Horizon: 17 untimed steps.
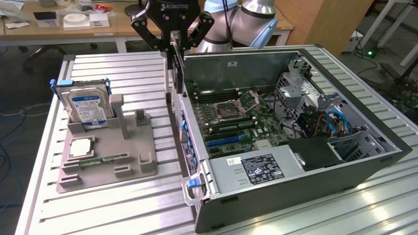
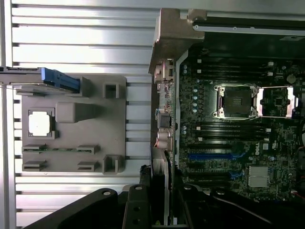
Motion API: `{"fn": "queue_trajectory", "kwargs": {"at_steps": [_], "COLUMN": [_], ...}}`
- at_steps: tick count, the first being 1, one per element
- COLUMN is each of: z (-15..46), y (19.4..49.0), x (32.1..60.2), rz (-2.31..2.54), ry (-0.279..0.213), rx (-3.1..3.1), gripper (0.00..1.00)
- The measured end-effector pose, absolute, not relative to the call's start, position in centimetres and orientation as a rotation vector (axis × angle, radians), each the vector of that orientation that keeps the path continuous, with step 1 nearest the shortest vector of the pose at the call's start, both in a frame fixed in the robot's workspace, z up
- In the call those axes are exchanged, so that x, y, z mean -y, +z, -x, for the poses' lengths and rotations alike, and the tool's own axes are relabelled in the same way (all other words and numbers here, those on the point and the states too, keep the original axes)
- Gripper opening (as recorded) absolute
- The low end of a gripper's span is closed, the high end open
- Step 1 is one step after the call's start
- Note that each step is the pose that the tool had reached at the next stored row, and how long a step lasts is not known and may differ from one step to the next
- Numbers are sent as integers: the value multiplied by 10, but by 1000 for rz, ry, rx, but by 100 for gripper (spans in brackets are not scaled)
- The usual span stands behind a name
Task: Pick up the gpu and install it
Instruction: 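Pick up the gpu and move the gpu toward the slot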
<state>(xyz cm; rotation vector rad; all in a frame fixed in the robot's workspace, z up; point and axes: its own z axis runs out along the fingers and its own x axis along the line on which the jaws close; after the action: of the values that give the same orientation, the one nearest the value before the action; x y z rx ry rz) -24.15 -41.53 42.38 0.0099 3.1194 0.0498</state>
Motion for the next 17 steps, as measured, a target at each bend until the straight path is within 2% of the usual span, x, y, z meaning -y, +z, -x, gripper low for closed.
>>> {"fn": "queue_trajectory", "kwargs": {"at_steps": [17], "z": [226], "y": [424], "x": [415], "rz": [-10], "ry": [50], "rx": [-3119], "gripper": [27]}}
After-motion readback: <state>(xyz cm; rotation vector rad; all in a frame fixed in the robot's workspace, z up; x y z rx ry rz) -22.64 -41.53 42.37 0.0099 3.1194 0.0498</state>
